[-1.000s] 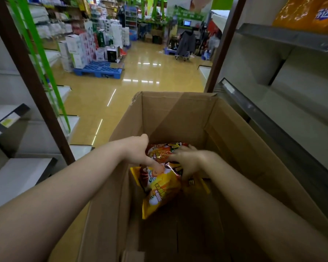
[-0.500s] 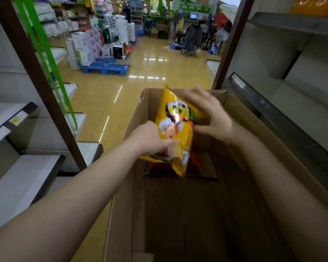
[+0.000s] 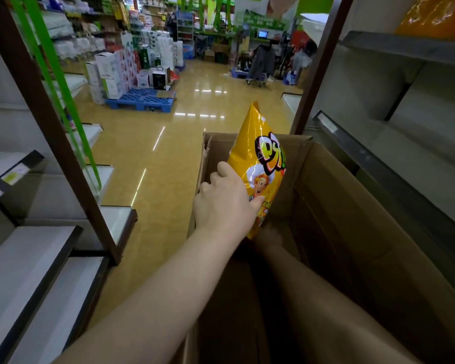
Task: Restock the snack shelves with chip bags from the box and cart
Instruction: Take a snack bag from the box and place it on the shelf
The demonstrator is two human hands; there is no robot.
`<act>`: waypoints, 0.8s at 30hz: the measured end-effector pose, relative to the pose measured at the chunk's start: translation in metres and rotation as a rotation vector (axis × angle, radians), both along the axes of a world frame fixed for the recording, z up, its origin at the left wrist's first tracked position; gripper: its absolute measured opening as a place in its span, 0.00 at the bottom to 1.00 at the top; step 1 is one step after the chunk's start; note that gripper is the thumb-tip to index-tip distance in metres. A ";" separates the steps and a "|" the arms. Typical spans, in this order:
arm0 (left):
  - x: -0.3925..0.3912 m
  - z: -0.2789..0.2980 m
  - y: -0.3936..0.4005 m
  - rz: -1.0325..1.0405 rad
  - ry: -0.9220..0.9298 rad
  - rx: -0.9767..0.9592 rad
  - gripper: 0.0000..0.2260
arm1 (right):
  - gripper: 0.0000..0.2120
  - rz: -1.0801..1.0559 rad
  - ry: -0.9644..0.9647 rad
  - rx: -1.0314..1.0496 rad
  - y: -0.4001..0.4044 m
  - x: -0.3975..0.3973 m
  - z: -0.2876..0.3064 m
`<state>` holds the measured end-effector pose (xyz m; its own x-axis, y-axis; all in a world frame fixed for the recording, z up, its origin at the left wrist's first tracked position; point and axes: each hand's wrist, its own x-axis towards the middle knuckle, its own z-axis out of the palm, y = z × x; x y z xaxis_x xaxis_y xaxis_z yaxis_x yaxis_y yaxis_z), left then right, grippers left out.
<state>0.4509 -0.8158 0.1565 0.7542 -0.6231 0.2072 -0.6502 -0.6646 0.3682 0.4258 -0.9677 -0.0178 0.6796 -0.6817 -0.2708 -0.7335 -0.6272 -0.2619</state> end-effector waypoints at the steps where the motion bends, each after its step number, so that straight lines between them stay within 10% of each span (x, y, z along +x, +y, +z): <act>1: 0.004 -0.001 0.001 -0.003 -0.005 0.026 0.32 | 0.26 0.059 0.063 -0.075 -0.002 -0.002 -0.004; 13: 0.021 0.009 0.014 -0.059 0.165 -0.026 0.42 | 0.34 0.126 0.309 -0.153 -0.030 -0.032 0.143; 19: 0.018 0.038 0.059 -0.229 0.702 -0.529 0.13 | 0.32 0.301 0.000 -0.040 -0.013 -0.085 0.261; 24: -0.009 0.066 0.108 -0.269 0.967 -0.853 0.28 | 0.27 0.381 -0.301 0.095 0.031 -0.127 0.335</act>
<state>0.4422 -0.7082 0.2230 0.6929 -0.7187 0.0580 0.0358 0.1146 0.9928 0.2990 -0.9364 0.3171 0.9333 -0.3516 -0.0727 -0.3396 -0.7990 -0.4963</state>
